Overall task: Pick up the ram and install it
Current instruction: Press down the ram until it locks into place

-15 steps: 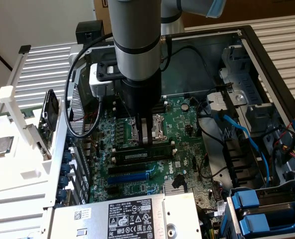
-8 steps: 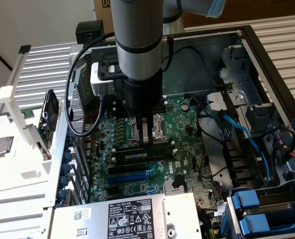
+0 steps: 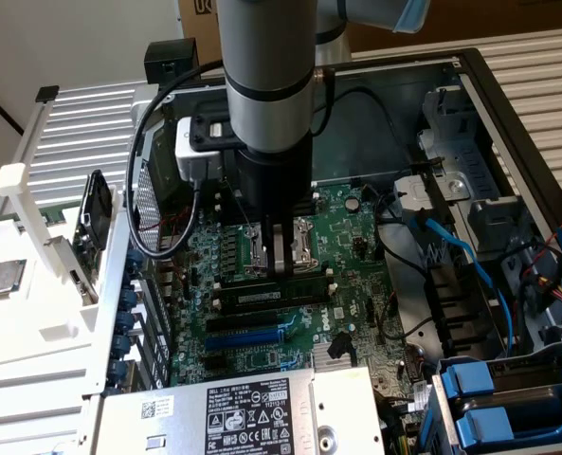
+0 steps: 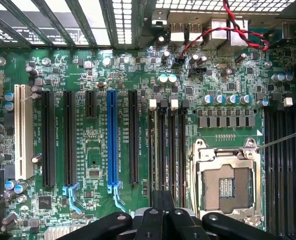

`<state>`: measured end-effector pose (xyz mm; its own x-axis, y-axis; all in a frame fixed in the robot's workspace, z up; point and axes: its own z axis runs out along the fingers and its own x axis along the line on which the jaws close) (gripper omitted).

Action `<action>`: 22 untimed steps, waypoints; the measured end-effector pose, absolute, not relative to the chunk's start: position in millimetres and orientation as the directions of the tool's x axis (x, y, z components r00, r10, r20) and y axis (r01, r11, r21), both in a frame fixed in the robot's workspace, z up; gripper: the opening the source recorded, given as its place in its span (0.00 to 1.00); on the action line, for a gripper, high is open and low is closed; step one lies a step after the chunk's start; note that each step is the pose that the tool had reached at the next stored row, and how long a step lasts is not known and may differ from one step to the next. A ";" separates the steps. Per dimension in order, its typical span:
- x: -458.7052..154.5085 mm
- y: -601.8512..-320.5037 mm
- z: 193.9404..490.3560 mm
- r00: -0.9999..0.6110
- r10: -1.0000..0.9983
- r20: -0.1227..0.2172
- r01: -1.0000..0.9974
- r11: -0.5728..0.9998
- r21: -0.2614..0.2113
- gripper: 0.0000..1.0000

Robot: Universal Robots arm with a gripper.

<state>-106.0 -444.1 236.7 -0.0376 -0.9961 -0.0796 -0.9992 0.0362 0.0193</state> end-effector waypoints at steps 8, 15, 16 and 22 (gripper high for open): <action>-103.9 -443.9 236.3 -0.038 -0.996 -0.079 -0.999 0.036 0.024 0.11; -103.0 -444.2 236.3 -0.039 -0.996 -0.079 -0.999 0.036 0.037 0.11; -102.8 -444.2 236.2 -0.039 -0.996 -0.079 -0.999 0.036 0.038 0.11; -100.8 -444.5 236.1 -0.039 -0.996 -0.079 -0.999 0.036 0.038 0.11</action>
<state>-100.8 -444.5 236.1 -0.0392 -0.9961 -0.0788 -0.9986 0.0363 0.0382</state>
